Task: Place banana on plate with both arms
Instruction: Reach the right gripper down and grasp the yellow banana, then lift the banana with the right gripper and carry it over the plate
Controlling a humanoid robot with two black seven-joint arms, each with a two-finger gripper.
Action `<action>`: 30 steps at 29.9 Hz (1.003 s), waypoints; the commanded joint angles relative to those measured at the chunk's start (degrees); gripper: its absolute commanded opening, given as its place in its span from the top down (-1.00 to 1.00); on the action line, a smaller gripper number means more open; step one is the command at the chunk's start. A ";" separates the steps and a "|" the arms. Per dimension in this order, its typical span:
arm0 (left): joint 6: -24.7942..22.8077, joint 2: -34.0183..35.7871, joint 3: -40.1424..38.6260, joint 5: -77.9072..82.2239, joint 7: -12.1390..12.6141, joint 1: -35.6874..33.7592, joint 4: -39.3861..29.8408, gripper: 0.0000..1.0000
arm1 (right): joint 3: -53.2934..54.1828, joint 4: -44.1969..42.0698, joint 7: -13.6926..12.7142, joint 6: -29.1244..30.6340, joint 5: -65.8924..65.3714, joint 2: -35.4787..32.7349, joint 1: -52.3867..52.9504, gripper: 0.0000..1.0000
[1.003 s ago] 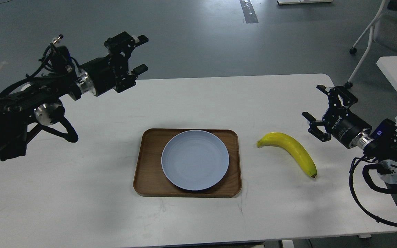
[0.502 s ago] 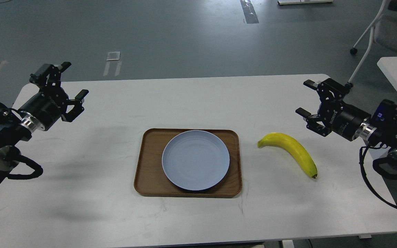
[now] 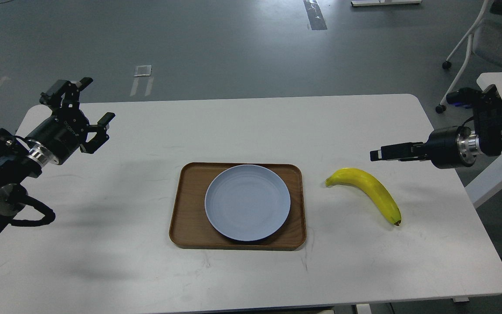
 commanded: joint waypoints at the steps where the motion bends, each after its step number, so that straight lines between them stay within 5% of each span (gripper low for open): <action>1: 0.01 0.04 0.01 0.01 -0.01 -0.04 -0.16 -0.96 | -4.12 -3.39 -0.01 -0.86 -1.42 5.03 0.58 -1.00; 13: 0.01 0.04 0.01 0.10 -0.01 -0.04 -0.25 -0.96 | -11.85 -11.83 -0.01 -3.32 -1.24 17.42 -0.21 -1.00; 20: 0.01 0.13 0.01 0.10 -0.01 -0.04 -0.25 -0.96 | -12.64 -11.83 -0.01 -3.41 -0.98 18.74 -1.27 -0.79; 27: 0.01 0.04 0.01 0.10 -0.01 -0.13 -0.25 -0.95 | -14.57 -11.75 -0.01 -3.33 -0.98 18.75 -1.88 0.54; 30: 0.01 0.04 0.10 0.19 -0.01 -0.04 -0.52 -0.96 | -14.93 -11.66 -0.01 -3.33 -1.07 18.31 -1.18 0.71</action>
